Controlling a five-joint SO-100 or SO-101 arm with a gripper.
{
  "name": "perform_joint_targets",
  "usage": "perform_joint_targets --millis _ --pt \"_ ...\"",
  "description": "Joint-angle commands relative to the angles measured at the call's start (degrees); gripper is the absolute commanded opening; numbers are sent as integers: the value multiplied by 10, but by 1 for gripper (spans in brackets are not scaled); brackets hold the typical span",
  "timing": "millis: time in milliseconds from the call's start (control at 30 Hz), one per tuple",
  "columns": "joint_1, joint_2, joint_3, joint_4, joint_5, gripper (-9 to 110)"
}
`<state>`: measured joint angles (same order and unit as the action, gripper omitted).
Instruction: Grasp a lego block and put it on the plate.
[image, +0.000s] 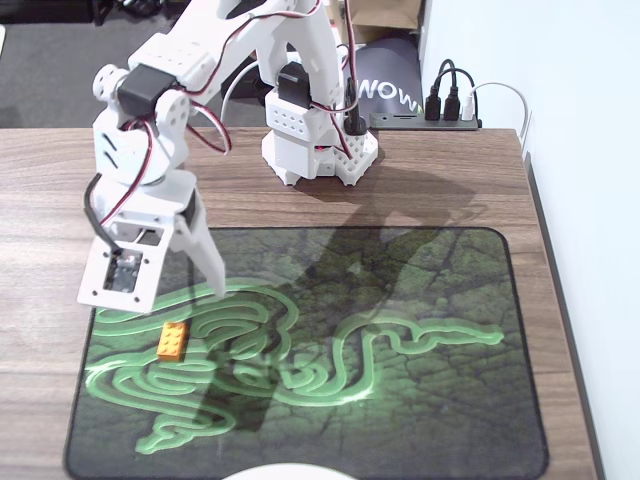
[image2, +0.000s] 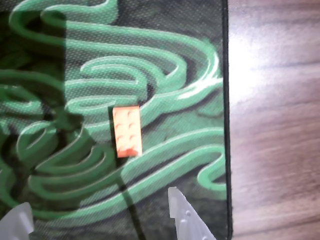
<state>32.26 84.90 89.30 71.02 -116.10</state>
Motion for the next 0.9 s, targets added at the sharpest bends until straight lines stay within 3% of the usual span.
perform_joint_targets --millis 0,867 --pt "4 -9 -27 -16 0 35" --pt "-51 -120 -50 -78 33 34"
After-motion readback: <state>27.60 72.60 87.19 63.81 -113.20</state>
